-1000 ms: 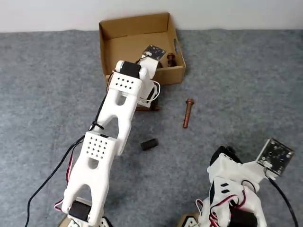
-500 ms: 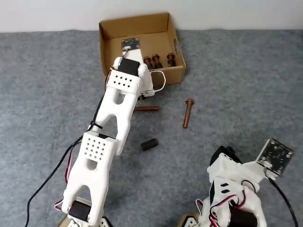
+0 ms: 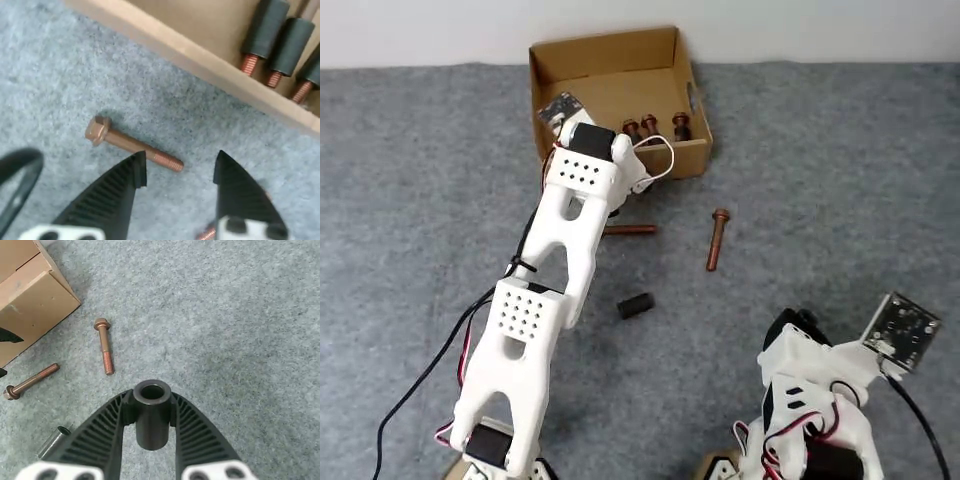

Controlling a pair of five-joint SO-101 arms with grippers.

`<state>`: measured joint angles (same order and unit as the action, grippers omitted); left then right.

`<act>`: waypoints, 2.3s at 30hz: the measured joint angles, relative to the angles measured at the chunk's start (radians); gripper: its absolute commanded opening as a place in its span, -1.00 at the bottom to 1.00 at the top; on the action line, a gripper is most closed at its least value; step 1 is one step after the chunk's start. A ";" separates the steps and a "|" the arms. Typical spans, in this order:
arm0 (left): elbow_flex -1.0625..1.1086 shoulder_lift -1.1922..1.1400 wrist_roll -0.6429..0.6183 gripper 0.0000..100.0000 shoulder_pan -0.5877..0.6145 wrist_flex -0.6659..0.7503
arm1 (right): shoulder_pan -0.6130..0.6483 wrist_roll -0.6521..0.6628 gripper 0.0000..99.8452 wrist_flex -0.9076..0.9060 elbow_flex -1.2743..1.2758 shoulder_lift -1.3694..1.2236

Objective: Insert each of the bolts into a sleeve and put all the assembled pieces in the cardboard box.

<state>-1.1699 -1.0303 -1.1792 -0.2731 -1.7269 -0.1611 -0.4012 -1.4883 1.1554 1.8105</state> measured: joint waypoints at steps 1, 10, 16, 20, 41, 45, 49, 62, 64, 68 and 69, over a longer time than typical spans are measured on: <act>0.000 0.000 -0.005 -0.54 0.000 0.000 | 0.000 0.000 -0.98 0.000 0.000 0.000; 0.112 0.097 -0.012 -0.55 -0.012 0.000 | 0.000 0.000 -0.98 0.000 0.000 0.000; 0.382 0.308 -0.012 -0.55 -0.058 0.000 | 0.000 0.000 -0.98 0.000 0.000 0.000; 0.434 0.334 -0.018 -0.54 -0.037 0.000 | 0.000 0.000 -0.98 0.000 0.000 0.000; -0.038 -0.203 0.035 -0.55 0.084 -0.011 | 0.000 0.000 -0.98 0.000 0.000 0.000; 0.014 -0.173 0.058 -0.69 0.091 -0.002 | 0.000 0.000 -0.98 0.000 0.000 0.000; 0.112 -0.112 0.083 -0.93 0.107 0.003 | 0.000 0.000 -0.98 0.000 0.000 0.000; 0.146 -0.071 0.279 -0.98 0.252 0.000 | 0.000 0.000 -0.98 0.000 0.000 0.000; 0.121 -0.074 0.330 -0.98 0.276 0.000 | 0.000 0.000 -0.98 0.000 0.000 0.000; 0.101 -0.075 0.359 -0.85 0.302 0.000 | 0.000 0.000 -0.98 0.000 0.000 0.000; 0.101 -0.075 0.365 -0.77 0.295 0.000 | 0.000 0.000 -0.98 0.000 0.000 0.000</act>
<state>-1.0687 -1.1055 -0.8140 0.0215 -1.7269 -0.1611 -0.4012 -1.4883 1.1554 1.8105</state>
